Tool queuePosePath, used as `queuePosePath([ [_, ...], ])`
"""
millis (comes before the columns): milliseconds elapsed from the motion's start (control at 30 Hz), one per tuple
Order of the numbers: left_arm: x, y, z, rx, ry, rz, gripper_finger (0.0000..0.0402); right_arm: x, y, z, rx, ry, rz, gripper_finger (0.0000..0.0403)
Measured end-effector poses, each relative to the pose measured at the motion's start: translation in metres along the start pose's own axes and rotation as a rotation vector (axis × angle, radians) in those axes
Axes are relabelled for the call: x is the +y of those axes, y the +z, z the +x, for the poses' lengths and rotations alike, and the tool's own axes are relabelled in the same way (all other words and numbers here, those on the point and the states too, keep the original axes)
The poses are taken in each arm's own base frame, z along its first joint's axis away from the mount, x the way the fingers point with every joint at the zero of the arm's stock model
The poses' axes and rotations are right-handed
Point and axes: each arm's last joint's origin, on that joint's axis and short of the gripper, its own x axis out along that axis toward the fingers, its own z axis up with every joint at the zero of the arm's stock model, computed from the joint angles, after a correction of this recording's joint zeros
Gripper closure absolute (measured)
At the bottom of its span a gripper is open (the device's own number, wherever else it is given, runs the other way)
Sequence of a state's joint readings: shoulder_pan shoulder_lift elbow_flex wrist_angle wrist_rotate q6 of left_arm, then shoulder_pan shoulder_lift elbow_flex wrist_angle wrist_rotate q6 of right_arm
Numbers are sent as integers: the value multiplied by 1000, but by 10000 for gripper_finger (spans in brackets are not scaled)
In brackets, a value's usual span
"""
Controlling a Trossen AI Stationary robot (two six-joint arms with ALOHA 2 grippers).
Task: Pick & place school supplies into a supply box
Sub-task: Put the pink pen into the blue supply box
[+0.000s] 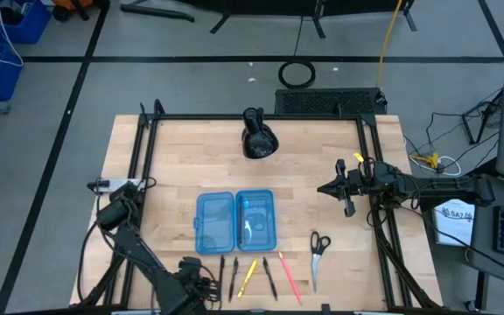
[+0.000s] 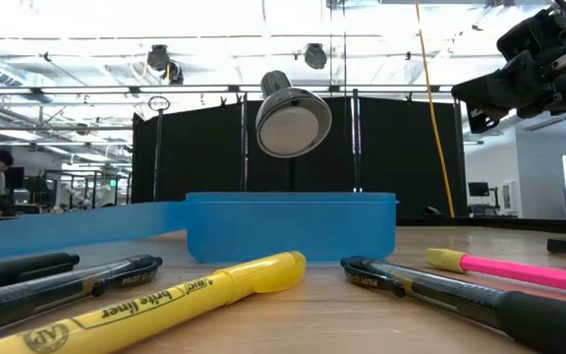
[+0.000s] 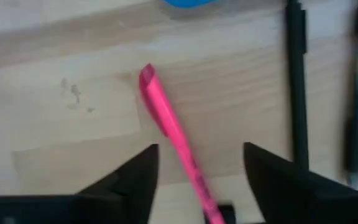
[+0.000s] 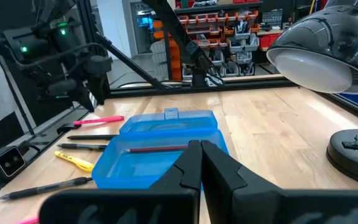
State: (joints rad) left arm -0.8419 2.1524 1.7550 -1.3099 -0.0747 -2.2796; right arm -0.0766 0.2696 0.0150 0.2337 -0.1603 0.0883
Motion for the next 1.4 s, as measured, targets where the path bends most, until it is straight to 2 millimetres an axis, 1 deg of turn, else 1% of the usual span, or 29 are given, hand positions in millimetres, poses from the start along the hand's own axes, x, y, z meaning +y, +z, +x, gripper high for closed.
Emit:
queuePosePath([
  [100, -11, 4, 15, 39, 64, -25, 109, 0, 0, 0, -1, -1, -11, 403],
  [167, -16, 9, 22, 24, 97, -23, 86, 0, 0, 0, -1, -1, -30, 403],
  [267, -17, 17, 25, 0, 148, -31, 67, 0, 0, 0, -1, -2, -49, 403],
  [367, -15, 20, 24, -7, 186, -53, 63, 0, 0, 0, -1, -2, -51, 403],
  [500, -6, 15, 21, 25, 266, -77, 77, 0, 0, 0, 0, -2, -51, 403],
  [700, -1, 11, 21, -51, 217, -55, 115, 0, 0, 0, -1, -2, -52, 403],
  [800, 0, 10, 20, -58, 211, -45, 128, 0, 0, 0, -1, -2, -51, 403],
  [933, 4, 8, 18, -92, 187, -7, 136, 0, 0, 0, -1, -2, -50, 403],
  [1100, 14, 2, 16, -77, 173, 1, 137, 0, 0, 0, -1, -4, -49, 403],
  [1167, 21, 1, 20, -110, 174, 17, 138, 0, 0, 0, -2, -4, -49, 403],
  [1233, 23, 2, 21, -167, 104, 71, 140, 0, 0, 0, -1, -5, -49, 403],
  [1300, 20, 7, 14, -235, 6, 121, 147, 0, 0, 0, -2, -6, -49, 403],
  [1400, 19, 31, -8, -284, -33, 137, 162, 0, 0, 0, -2, -6, -48, 403],
])
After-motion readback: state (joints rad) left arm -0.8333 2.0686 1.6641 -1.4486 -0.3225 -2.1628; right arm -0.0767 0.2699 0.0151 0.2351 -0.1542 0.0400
